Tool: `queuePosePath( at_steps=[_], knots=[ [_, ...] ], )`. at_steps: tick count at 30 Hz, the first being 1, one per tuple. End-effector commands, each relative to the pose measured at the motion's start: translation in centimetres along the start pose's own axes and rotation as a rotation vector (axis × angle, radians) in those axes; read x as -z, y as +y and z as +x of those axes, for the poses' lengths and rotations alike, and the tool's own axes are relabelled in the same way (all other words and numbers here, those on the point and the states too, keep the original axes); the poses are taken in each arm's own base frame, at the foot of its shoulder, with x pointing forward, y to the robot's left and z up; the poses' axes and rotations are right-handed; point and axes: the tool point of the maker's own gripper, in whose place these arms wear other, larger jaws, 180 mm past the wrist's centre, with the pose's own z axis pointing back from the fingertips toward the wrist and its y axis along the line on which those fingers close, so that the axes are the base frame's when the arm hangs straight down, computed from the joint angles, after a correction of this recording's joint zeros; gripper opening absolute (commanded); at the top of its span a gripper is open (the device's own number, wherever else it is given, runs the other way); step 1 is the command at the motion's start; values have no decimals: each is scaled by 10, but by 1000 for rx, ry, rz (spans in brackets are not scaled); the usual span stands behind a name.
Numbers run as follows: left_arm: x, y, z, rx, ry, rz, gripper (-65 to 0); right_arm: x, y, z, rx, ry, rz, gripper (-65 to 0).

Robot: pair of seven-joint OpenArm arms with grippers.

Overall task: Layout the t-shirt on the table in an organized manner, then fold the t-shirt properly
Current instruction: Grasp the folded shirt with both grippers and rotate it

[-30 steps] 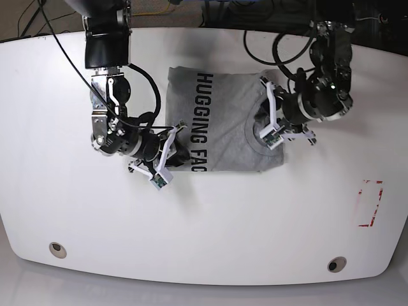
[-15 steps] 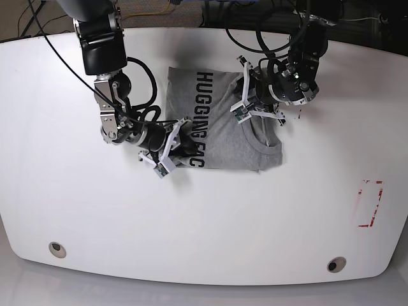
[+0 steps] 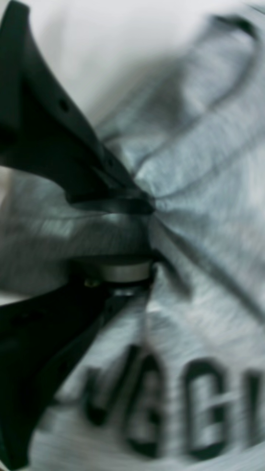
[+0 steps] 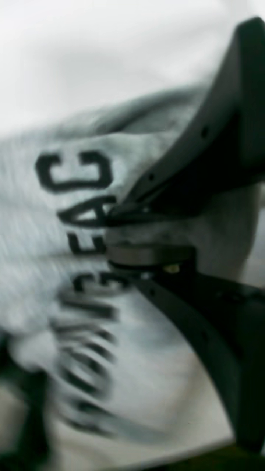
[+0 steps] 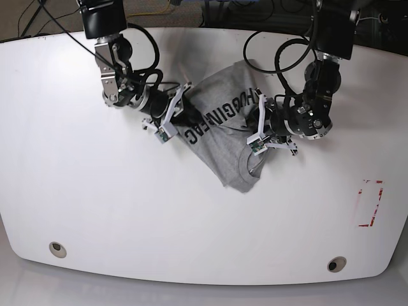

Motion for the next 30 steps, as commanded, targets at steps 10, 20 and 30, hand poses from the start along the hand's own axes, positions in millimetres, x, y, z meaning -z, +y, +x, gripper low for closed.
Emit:
queuePosePath(
  at_steps=[10,20,30],
  knots=[
    [-49,94,13,93,87,241,-474,-8,39,22,-79,-43,43,-555],
    [-83,95,46,173,50,336,-474,-27,52,70,-263,-37,16,-555],
    [-73,12,68,174,-96,235,-474,-31,39,71,-294,-7,-9,-555]
  ],
)
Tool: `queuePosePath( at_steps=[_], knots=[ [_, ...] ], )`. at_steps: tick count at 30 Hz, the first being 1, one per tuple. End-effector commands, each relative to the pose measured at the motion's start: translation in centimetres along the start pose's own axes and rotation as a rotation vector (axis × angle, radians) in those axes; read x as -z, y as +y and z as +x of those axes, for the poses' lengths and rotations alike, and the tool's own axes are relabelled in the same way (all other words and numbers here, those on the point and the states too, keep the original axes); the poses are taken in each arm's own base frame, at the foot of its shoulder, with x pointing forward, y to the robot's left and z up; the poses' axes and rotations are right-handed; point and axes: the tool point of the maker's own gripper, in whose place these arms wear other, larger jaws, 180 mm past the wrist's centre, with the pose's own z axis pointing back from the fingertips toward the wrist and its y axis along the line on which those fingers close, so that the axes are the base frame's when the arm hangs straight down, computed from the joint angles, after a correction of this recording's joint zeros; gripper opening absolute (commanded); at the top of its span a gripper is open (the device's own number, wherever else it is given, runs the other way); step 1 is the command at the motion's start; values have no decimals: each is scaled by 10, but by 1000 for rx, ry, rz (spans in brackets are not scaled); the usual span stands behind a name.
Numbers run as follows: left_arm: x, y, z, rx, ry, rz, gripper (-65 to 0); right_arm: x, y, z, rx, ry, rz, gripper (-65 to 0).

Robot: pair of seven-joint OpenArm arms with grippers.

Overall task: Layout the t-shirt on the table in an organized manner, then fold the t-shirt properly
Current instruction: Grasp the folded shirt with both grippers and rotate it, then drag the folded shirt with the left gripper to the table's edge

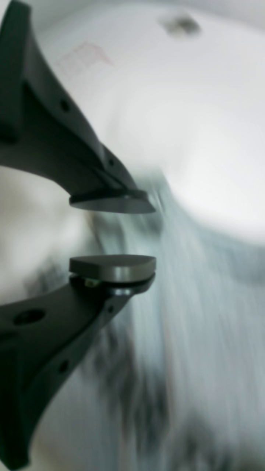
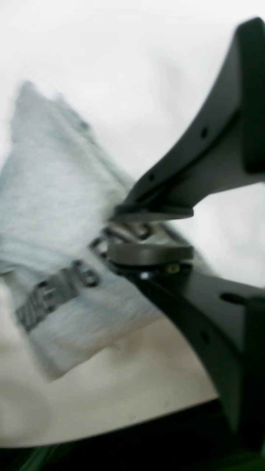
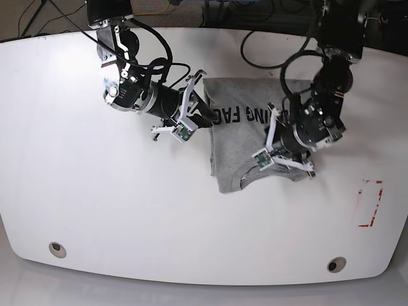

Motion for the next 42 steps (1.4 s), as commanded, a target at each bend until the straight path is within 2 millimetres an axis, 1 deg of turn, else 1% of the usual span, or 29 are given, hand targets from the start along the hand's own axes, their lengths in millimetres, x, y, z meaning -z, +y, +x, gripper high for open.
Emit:
queuePosePath(
  at_steps=[1,4,5,9,11,13,14,17,21,24,29,32,35,40,42],
  knots=[
    [-6,-3,17,-15,-72,10,-474,-8,-9,9,-31,-28,-14,-555],
    [-4,-18,26,-69,-146,-18,-474,-12,-16,4,-39,-10,-28,-555],
    [-3,-26,29,-99,-182,-33,-474,-17,-24,5,-43,-9,-49,-555],
    [-6,-43,37,-184,-293,-57,-474,-33,-49,3,-23,-16,-120,-555],
    [-6,-41,37,-244,-326,-36,-474,-38,-57,3,-15,-17,-146,-555],
    [-9,-34,34,-310,-355,6,-474,-45,-67,3,-9,-21,-176,-555],
    [-11,-29,32,-360,-376,37,-474,-52,-76,1,-6,-17,-202,-555],
    [-13,-20,29,-472,-421,105,-474,-63,-90,-1,-2,-14,-245,-555],
    [-8,-13,22,-590,-458,174,-474,-74,-105,4,-15,-18,-285,-555],
    [3,-14,10,-645,-435,188,-474,-78,-109,5,-26,-12,-296,-555],
    [30,-34,-2,-726,-380,139,-474,-80,-111,5,-31,-10,-300,-555],
    [41,-36,-5,-743,-367,125,-474,-82,-113,4,-35,-5,-303,-555],
    [53,-45,-16,-760,-335,104,-474,-83,-116,8,-47,-6,-309,-555],
    [69,-66,-38,-793,-260,62,-474,-84,-116,7,-50,1,-308,-555],
    [74,-80,-50,-809,-220,40,-474,-84,-117,5,-49,19,-310,-555]
  ],
)
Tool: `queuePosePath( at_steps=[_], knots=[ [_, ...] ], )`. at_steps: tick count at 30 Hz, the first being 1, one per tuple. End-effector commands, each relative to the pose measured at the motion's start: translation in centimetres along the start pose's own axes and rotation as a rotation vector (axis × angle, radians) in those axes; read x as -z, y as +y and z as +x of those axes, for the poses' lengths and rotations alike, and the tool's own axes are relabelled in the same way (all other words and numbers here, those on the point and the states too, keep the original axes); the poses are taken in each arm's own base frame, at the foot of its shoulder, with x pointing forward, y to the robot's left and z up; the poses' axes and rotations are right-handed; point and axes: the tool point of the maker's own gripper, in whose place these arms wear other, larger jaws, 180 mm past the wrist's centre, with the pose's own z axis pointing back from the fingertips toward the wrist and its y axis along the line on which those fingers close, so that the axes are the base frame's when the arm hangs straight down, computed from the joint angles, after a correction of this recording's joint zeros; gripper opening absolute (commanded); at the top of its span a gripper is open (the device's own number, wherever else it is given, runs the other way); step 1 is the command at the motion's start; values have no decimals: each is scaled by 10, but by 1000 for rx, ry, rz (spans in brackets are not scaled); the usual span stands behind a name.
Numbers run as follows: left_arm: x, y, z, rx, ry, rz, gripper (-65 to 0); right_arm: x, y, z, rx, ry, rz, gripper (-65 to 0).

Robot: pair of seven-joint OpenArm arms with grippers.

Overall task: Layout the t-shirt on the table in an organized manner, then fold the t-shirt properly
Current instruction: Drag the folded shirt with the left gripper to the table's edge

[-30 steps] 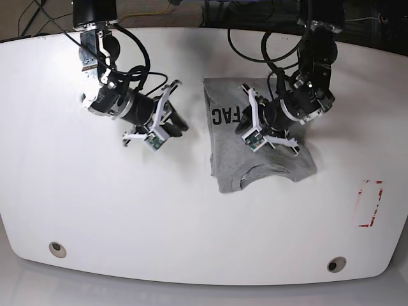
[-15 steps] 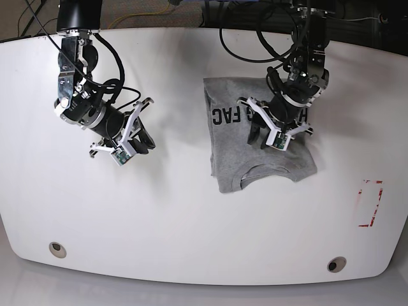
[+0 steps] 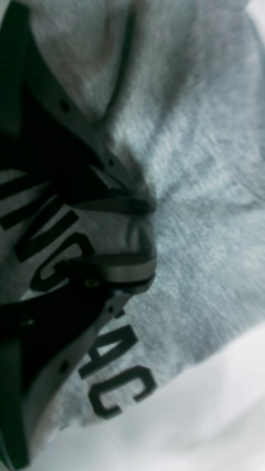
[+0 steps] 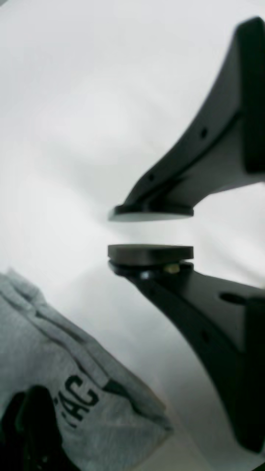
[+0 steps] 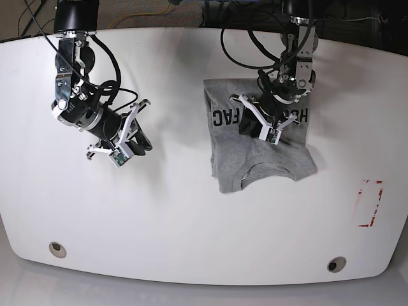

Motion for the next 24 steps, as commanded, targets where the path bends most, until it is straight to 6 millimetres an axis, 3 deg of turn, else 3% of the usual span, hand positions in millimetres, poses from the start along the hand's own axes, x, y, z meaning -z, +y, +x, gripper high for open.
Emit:
queuePosePath(
  at_steps=[1,9,16,24],
  knots=[
    [-3,3,-36,-6,111,8,-474,-5,-6,10,-19,-14,-11,-555],
    [-28,37,-97,-11,258,43,-474,-3,-10,7,-30,37,-17,-555],
    [-60,67,-126,-22,325,68,-474,-3,-10,7,-31,40,-20,-555],
    [-86,93,-141,-24,373,89,-474,-2,-9,7,-27,37,-14,-555]
  ],
)
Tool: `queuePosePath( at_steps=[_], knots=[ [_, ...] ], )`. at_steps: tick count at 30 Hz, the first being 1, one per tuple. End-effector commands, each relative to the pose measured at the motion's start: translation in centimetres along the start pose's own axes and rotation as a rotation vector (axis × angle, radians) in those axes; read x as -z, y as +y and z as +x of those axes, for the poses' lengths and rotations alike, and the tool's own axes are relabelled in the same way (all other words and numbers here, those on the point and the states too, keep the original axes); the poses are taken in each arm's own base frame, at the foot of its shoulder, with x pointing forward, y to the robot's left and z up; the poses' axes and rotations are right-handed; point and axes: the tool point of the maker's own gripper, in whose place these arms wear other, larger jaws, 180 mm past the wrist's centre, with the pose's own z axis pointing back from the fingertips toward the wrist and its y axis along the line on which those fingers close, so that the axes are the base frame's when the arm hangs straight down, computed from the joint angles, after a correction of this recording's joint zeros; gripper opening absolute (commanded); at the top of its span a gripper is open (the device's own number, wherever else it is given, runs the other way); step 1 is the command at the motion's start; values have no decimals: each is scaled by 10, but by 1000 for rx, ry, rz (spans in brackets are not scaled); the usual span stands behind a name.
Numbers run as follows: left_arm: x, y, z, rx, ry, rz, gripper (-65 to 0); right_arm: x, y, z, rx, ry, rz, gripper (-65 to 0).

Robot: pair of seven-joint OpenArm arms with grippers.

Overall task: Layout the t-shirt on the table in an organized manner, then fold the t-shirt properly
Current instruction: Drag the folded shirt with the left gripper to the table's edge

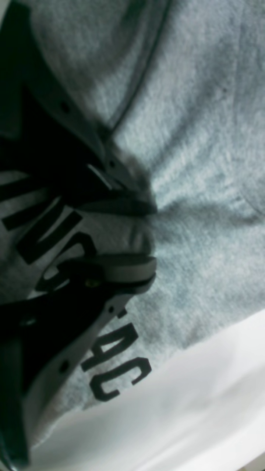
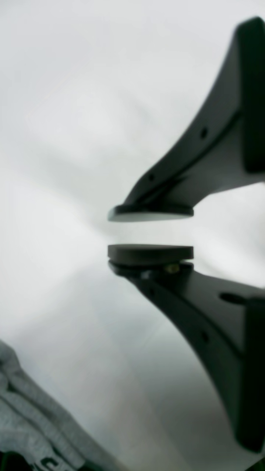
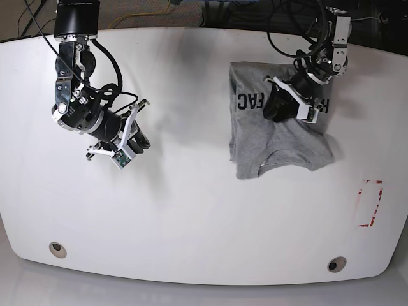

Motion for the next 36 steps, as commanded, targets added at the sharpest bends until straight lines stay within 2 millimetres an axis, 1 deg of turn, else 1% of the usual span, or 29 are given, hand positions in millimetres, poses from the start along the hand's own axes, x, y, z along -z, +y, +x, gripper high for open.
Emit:
queuePosePath(
  at_steps=[1,10,13,22,27,29,31,32,33,36],
  knots=[
    [-36,41,-89,77,402,161,-474,-4,-4,14,-13,-46,-8,-555],
    [-52,59,-92,90,432,191,-474,-4,-3,14,-10,-48,-5,-555],
    [-56,65,-92,85,432,207,-474,0,1,19,2,-68,2,-555],
    [-57,69,-91,90,431,215,-474,3,8,26,16,-91,14,-555],
    [-64,79,-88,112,442,228,-474,6,13,29,33,-107,19,-555],
    [-64,80,-89,112,446,229,-474,7,15,29,37,-107,24,-555],
    [-68,80,-94,112,458,231,-474,7,17,28,40,-106,27,-555],
    [-72,81,-96,116,467,233,-474,7,17,28,41,-105,28,-555],
    [-78,88,-96,131,478,243,-474,7,17,28,42,-106,28,-555],
    [-86,101,-92,150,487,264,-474,8,17,27,43,-105,29,-555]
  ],
)
